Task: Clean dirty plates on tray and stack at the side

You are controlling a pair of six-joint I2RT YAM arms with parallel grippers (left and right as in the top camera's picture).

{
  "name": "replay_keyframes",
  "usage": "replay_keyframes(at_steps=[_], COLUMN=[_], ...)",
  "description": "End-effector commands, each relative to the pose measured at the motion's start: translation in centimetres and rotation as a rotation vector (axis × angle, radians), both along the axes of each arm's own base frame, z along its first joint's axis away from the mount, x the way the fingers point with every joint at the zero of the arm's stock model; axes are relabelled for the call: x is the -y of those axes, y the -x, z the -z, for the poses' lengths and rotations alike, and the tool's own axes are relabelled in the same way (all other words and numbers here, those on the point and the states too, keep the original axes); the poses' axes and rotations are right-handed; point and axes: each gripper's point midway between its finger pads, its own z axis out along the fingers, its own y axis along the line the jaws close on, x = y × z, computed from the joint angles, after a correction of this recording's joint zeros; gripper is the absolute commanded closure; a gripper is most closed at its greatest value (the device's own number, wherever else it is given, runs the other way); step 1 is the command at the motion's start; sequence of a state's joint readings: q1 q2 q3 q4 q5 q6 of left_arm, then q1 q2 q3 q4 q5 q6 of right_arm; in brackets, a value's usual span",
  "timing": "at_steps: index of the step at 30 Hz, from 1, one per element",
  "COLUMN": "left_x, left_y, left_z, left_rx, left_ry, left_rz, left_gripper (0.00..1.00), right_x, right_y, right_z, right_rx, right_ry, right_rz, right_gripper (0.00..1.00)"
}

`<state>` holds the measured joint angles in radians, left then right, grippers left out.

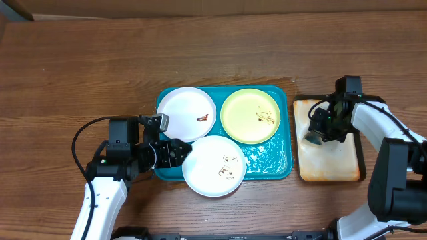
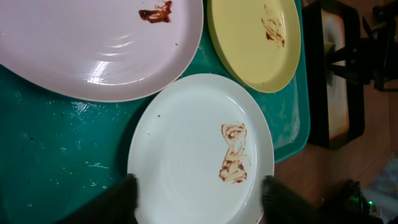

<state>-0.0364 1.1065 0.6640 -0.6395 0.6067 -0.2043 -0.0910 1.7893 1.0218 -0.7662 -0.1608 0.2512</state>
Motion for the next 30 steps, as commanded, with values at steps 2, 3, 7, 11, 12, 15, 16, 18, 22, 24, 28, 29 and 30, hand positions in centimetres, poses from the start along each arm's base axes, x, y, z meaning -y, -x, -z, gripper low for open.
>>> replay_keyframes(at_steps=[2, 3, 7, 11, 12, 15, 16, 18, 22, 24, 28, 29, 30], left_x=[0.1, 0.1, -0.9, -2.4, -2.3, -1.7, -1.3, -0.5, 2.3, 3.4, 5.4, 6.0, 6.5], left_y=[-0.6, -0.6, -1.2, -2.5, -3.0, -4.9, -5.7, -7.3, -10.5, -11.5, -12.9, -13.1, -13.2], left_z=[-0.7, -0.8, -0.6, -1.1, -1.5, -3.1, -3.6, -4.4, -4.5, -3.7, -1.5, -0.7, 0.0], left_rx=[0.017, 0.019, 0.024, 0.026, 0.028, 0.046, 0.055, 0.061, 0.037, 0.0, -0.085, -0.108, -0.131], left_ry=[0.015, 0.014, -0.047, -0.175, -0.198, -0.267, -0.295, -0.342, -0.391, -0.406, -0.424, -0.433, -0.441], left_rz=[-0.005, -0.004, -0.042, -0.092, -0.089, -0.05, -0.024, 0.021, 0.145, 0.192, 0.268, 0.296, 0.319], left_gripper=[0.32, 0.43, 0.48, 0.5, 0.44, 0.43, 0.44, 0.45, 0.5, 0.49, 0.39, 0.38, 0.39], right_x=[0.0, 0.0, 0.1, 0.2, 0.2, 0.4, 0.4, 0.5, 0.8, 0.9, 1.1, 1.1, 1.1], right_y=[1.5, 1.3, 0.2, -0.6, -0.8, -1.1, -1.2, -1.2, -0.7, -0.5, -0.2, -0.2, -0.2], right_z=[0.4, 0.0, -2.2, -4.3, -4.8, -5.7, -6.0, -6.1, -6.0, -6.0, -6.0, -6.0, -6.0], right_rx=[-0.056, -0.05, -0.031, -0.021, -0.017, -0.014, -0.014, -0.016, -0.034, -0.043, -0.053, -0.053, -0.053], right_ry=[-0.001, 0.0, 0.002, 0.007, 0.009, 0.018, 0.019, 0.023, 0.04, 0.051, 0.058, 0.058, 0.058], right_rz=[0.007, 0.007, 0.005, 0.0, -0.013, -0.021, -0.021, -0.021, -0.027, -0.035, -0.037, -0.037, -0.037], right_gripper=[0.96, 0.96, 0.96, 0.96, 0.96, 0.96, 0.96, 0.96, 0.96, 0.96, 0.96, 0.96, 0.96])
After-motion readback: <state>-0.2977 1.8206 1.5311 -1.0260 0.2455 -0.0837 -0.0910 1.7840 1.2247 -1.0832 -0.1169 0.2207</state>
